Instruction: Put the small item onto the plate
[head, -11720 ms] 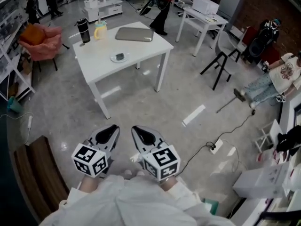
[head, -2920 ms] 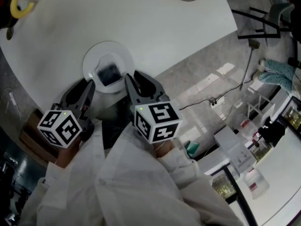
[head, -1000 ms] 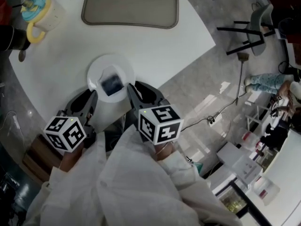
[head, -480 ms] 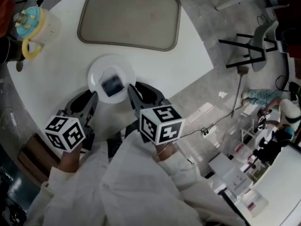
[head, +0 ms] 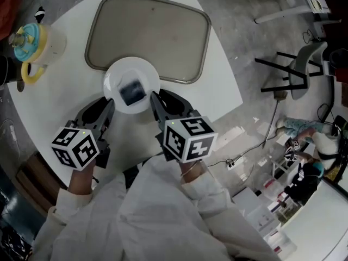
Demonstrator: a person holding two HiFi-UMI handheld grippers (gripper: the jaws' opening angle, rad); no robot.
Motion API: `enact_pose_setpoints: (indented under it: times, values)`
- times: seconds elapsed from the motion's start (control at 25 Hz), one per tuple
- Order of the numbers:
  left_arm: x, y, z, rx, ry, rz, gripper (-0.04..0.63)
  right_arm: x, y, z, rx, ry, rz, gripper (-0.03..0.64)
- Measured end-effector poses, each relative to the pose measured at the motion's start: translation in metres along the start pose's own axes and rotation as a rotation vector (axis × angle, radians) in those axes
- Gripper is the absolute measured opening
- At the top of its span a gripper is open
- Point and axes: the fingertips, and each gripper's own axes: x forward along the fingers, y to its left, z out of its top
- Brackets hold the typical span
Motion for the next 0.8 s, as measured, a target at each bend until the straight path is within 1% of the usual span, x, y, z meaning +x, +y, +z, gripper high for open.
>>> enact_pose_setpoints:
  times: [0.16, 0.4, 0.6, 0.8]
  values:
    - [0.022, -0.004, 0.020, -0.010, -0.021, 0.009, 0.080, 0.008, -0.017, 0.025, -0.016, -0.004, 0.002, 0.080]
    - [0.054, -0.008, 0.055, 0.009, -0.060, 0.023, 0.080, 0.020, -0.040, 0.063, -0.030, -0.023, 0.007, 0.080]
    - [0.077, -0.011, 0.072, 0.007, -0.079, 0.036, 0.080, 0.031, -0.060, 0.086, -0.045, -0.032, 0.006, 0.080]
    - [0.094, -0.005, 0.087, -0.001, -0.090, 0.058, 0.080, 0.046, -0.070, 0.103, -0.064, -0.028, 0.014, 0.080]
